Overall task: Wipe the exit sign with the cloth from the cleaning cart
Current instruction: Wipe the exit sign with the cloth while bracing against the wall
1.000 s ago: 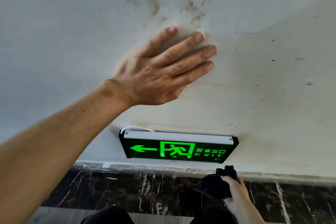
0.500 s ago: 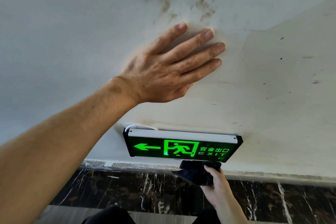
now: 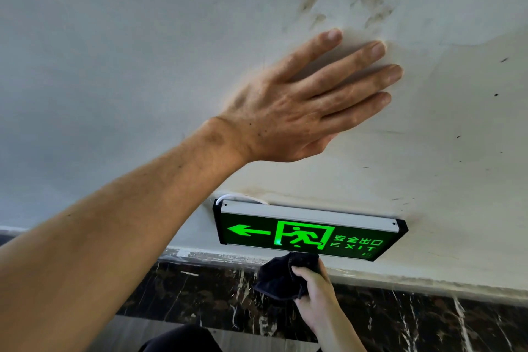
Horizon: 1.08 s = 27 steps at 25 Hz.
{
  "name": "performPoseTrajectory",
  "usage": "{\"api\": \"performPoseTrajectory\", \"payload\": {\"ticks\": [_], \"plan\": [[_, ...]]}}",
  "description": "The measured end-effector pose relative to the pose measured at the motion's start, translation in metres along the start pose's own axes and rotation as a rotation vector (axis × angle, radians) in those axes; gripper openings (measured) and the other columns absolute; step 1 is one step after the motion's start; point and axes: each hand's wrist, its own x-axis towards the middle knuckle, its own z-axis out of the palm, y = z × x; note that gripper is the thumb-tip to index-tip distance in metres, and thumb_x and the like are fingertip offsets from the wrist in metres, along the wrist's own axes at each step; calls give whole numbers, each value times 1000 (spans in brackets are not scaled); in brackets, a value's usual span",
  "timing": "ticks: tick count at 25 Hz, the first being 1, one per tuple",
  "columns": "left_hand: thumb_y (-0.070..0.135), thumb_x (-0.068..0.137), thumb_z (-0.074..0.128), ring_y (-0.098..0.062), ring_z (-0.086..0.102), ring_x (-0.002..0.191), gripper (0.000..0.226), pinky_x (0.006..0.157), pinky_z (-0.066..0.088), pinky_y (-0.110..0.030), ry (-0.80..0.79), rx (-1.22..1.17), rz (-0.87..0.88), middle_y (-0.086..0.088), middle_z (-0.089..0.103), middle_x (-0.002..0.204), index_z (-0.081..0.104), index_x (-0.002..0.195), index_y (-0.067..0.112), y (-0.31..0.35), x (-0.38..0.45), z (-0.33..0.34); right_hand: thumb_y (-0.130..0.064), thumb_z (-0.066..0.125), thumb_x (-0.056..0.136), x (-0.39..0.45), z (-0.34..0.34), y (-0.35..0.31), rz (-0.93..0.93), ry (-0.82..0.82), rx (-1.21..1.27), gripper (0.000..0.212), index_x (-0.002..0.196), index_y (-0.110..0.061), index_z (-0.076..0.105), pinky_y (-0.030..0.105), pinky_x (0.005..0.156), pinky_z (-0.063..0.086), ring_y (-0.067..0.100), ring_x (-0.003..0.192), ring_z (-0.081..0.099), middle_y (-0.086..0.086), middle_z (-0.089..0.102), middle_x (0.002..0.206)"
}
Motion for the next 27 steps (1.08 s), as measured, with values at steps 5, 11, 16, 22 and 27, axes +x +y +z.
{"api": "performPoseTrajectory", "payload": {"ticks": [5, 11, 16, 22, 27], "plan": [[19, 97, 47, -31, 47, 138, 49, 117, 22, -52, -2, -4, 2, -7, 51, 151, 50, 146, 13, 1, -1, 1, 18, 55, 77, 5, 26, 19, 41, -8, -64, 41, 102, -13, 65, 49, 77, 52, 44, 99, 60, 26, 66, 108], [17, 96, 50, -31, 48, 138, 49, 117, 23, -51, 10, -16, 2, -7, 53, 150, 53, 144, 13, 0, -1, 2, 19, 54, 77, 3, 64, 45, 107, -54, -127, 39, 97, -13, 65, 42, 66, 52, 40, 88, 63, 24, 69, 97], [17, 95, 54, -30, 49, 137, 48, 116, 25, -50, 27, -16, 3, -6, 54, 148, 54, 143, 13, 1, 0, 4, 19, 52, 79, -3, 80, 50, 110, -63, -155, 38, 99, -10, 63, 43, 67, 52, 40, 85, 63, 24, 69, 95], [17, 94, 54, -30, 48, 137, 50, 117, 24, -51, 23, -2, 6, -6, 54, 149, 53, 144, 13, 1, -1, 4, 20, 56, 74, -15, 104, 62, 145, -149, -341, 45, 100, -14, 68, 53, 91, 50, 43, 99, 63, 26, 70, 102], [17, 94, 55, -31, 46, 138, 51, 117, 23, -51, 11, 3, -1, -6, 52, 150, 51, 145, 13, 1, 0, 4, 18, 51, 67, -26, 87, 53, 129, -314, -530, 52, 104, -14, 69, 45, 78, 54, 37, 86, 63, 24, 67, 94]]}}
